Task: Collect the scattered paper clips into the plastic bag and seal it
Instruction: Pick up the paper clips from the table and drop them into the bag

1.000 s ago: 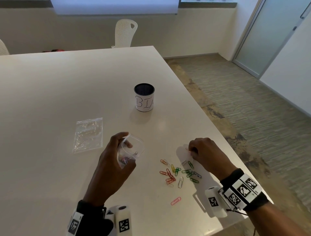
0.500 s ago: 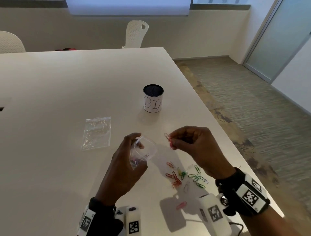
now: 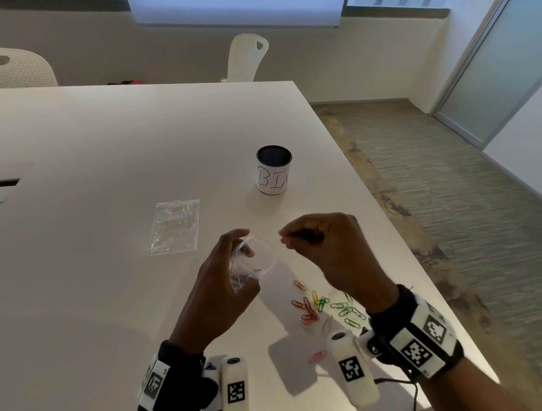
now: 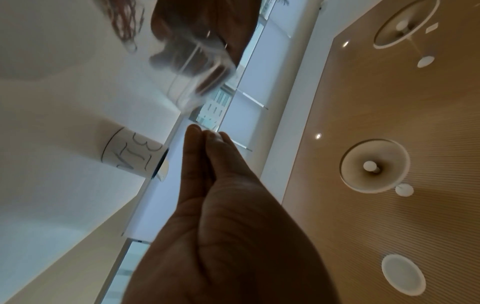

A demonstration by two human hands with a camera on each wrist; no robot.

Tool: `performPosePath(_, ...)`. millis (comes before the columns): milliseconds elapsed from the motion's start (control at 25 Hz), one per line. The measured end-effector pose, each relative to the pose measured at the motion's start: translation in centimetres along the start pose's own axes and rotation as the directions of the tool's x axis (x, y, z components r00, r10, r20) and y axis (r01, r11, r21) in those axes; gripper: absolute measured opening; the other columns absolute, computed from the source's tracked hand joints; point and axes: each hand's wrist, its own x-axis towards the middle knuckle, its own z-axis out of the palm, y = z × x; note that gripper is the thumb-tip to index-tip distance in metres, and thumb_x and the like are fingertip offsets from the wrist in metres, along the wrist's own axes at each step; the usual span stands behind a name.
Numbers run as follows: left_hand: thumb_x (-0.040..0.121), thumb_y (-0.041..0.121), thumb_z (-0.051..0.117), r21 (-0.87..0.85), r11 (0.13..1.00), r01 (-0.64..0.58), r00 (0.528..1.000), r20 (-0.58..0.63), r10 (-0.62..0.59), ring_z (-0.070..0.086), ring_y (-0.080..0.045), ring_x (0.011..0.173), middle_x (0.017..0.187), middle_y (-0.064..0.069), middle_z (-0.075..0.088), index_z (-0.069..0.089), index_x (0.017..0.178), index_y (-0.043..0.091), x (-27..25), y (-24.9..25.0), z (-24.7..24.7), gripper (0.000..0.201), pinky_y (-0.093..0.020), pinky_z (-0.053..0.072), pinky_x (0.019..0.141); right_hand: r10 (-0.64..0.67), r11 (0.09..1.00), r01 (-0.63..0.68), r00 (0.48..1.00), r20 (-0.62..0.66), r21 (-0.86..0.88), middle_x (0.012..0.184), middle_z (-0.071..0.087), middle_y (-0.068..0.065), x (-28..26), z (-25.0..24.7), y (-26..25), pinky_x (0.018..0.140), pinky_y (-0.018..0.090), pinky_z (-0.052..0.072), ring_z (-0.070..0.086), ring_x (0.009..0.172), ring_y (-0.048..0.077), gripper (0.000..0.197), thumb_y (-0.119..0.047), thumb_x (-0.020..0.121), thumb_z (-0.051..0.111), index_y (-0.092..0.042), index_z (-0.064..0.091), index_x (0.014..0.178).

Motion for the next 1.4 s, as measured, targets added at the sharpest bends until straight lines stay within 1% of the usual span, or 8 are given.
performPosePath(160,0.082,0.006,0.076,0.008,1.000,0.018,1.000,0.007,-0.018,0.066,-0.013,0.096,0.116,0.008,0.065,0.042,0.142,0.028,-0.1,0.0,0.0,0.072,-0.003,0.048,0.074,0.201,0.927,-0.142,0.970,0.140,-0.348,0.119,0.073,-0.007,-1.2,-4.0,4.3,0.091,0.025,0.060,0.069,0.099,0.002,0.048,-0.032,0.082,0.085,-0.023,0.069,0.127)
performPosePath(240,0.081,0.005,0.077,0.019,1.000,0.022,1.000,0.006,-0.022,0.066,-0.014,0.096,0.116,0.008,0.066,0.042,0.142,0.028,0.0,-0.2,0.1,0.074,-0.002,0.047,0.073,0.393,0.813,-0.191,0.877,0.275,-0.550,0.147,0.052,-0.007,-2.7,-5.5,6.7,0.106,0.033,0.052,0.056,0.124,0.010,0.089,-0.046,0.073,0.088,-0.027,0.047,0.150)
performPosePath(360,0.081,0.003,0.078,0.020,1.000,0.020,1.000,0.005,-0.020,0.067,-0.016,0.095,0.115,0.008,0.066,0.042,0.141,0.028,0.1,-0.3,0.1,0.075,-0.003,0.047,0.073,0.513,0.738,-0.180,0.776,0.368,-0.650,0.156,0.033,-0.008,-5.3,-6.1,8.8,0.116,0.034,0.042,0.039,0.139,0.014,0.118,-0.050,0.065,0.091,-0.030,0.024,0.160)
performPosePath(600,0.081,0.002,0.076,0.014,0.999,0.030,1.000,0.004,-0.030,0.068,-0.016,0.096,0.116,0.007,0.067,0.043,0.142,0.027,0.1,-0.3,0.2,0.074,-0.002,0.047,0.072,0.405,0.817,-0.200,0.866,0.292,-0.541,0.117,0.057,-0.014,-6.9,-5.0,9.5,0.083,0.021,0.055,0.059,0.093,0.006,0.045,-0.030,0.077,0.089,-0.030,0.068,0.117)
performPosePath(760,0.081,0.002,0.077,0.011,1.000,0.028,1.000,0.011,-0.028,0.067,-0.014,0.098,0.116,0.005,0.066,0.043,0.143,0.024,0.0,-0.3,0.3,0.074,-0.001,0.046,0.073,0.357,0.833,-0.180,0.897,0.261,-0.523,0.098,0.062,-0.010,-6.8,-4.1,9.5,0.076,0.027,0.057,0.063,0.082,0.010,0.013,-0.019,0.087,0.080,-0.023,0.073,0.097)
performPosePath(1160,0.081,0.001,0.077,0.006,1.000,0.028,1.000,0.008,-0.028,0.065,-0.010,0.096,0.115,0.008,0.066,0.043,0.142,0.025,0.0,-0.4,0.0,0.074,-0.003,0.047,0.074,0.328,0.855,-0.204,0.924,0.194,-0.476,0.086,0.070,-0.010,-5.7,-3.5,9.5,0.065,0.012,0.048,0.066,0.076,0.005,0.014,-0.016,0.090,0.076,-0.026,0.066,0.087)
performPosePath(1280,0.082,0.002,0.077,-0.005,1.000,0.023,1.000,0.011,-0.023,0.066,-0.011,0.094,0.115,0.007,0.066,0.043,0.142,0.023,0.1,-0.3,0.2,0.073,-0.003,0.047,0.072,0.302,0.906,-0.232,0.940,0.156,-0.355,0.083,0.073,-0.009,-4.7,-3.5,8.5,0.068,0.015,0.053,0.070,0.074,0.006,0.029,-0.014,0.089,0.078,-0.036,0.062,0.080)
performPosePath(1400,0.083,0.006,0.075,-0.015,1.000,0.020,0.999,0.026,-0.020,0.067,-0.011,0.094,0.116,0.006,0.065,0.042,0.143,0.024,0.2,-0.1,0.5,0.071,-0.005,0.049,0.072,0.248,0.968,-0.243,0.963,0.104,-0.058,0.081,0.076,0.000,-3.4,-2.6,5.6,0.076,0.021,0.060,0.073,0.076,0.012,0.012,-0.012,0.089,0.078,-0.021,0.071,0.086)
